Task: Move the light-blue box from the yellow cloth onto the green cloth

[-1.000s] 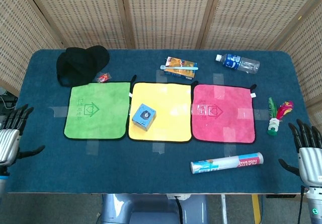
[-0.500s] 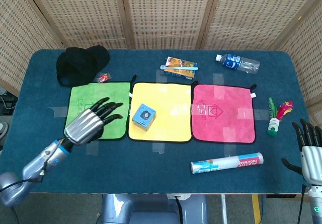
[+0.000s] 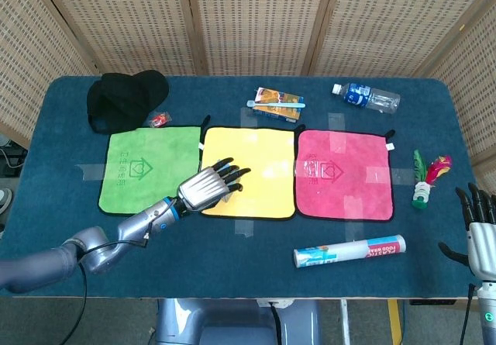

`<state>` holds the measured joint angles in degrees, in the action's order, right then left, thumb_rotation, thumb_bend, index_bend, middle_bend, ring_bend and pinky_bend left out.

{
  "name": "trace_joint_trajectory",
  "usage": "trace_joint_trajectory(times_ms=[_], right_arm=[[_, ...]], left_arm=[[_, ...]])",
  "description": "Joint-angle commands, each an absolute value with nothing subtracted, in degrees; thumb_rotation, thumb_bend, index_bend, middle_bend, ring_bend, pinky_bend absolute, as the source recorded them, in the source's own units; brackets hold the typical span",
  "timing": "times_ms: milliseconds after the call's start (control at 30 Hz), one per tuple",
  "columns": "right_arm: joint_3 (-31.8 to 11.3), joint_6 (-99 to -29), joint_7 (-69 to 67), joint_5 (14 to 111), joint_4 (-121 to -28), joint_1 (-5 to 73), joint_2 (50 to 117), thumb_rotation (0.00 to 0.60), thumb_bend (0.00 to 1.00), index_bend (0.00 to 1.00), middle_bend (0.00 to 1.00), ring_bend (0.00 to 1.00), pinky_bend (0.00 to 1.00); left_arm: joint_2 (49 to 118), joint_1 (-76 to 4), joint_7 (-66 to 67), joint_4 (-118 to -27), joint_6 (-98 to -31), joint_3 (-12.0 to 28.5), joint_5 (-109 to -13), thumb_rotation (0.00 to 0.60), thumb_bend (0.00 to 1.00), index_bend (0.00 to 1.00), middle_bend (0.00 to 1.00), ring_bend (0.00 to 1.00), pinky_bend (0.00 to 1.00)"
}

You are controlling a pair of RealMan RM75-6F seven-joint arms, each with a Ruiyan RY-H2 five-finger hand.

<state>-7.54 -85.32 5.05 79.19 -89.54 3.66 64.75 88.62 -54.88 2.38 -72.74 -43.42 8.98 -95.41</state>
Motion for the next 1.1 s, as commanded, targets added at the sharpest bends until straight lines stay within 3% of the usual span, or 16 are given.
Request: trace_joint_trajectory(times_ms=[33,567,767,1100], right_arm=[[-7.7,-85.0,5.1,78.8,-89.3,3.8,64.9,0.6,0.0,0.0,0.0,0.0,0.0],[-7.9,-84.4,4.7,78.0,-89.2,3.9,64.7,0.6,0.0,0.0,0.0,0.0,0.0],[-8.0,-84.4,4.2,77.8,-89.0,3.9,64.6,0.6,0.0,0.0,0.0,0.0,0.0],[-7.9,-84.2,3.9,78.0,-89.0,4.0,64.5,0.6,0.0,0.0,0.0,0.0,0.0]], left_arm=[[92.2,-57.8,2.6,-68.6,-40.5,9.0,-93.9,0.6,1.0,0.31,0.06,0.11,0.06],[96.6,-62.8,7.1,-61.9,-36.2,4.5,-93.9,0.6,1.0,0.41,0.15,0.17,0.09],[96.1,-63.0,8.5,-62.3,-36.5,4.3,-92.7,0.6,1.0,0.5,0.23,0.23,0.13],[93.6,-62.5,11.4,-63.4,-35.9,3.1,-90.4,0.6,1.0,0.53,0.25,0.24,0.16]])
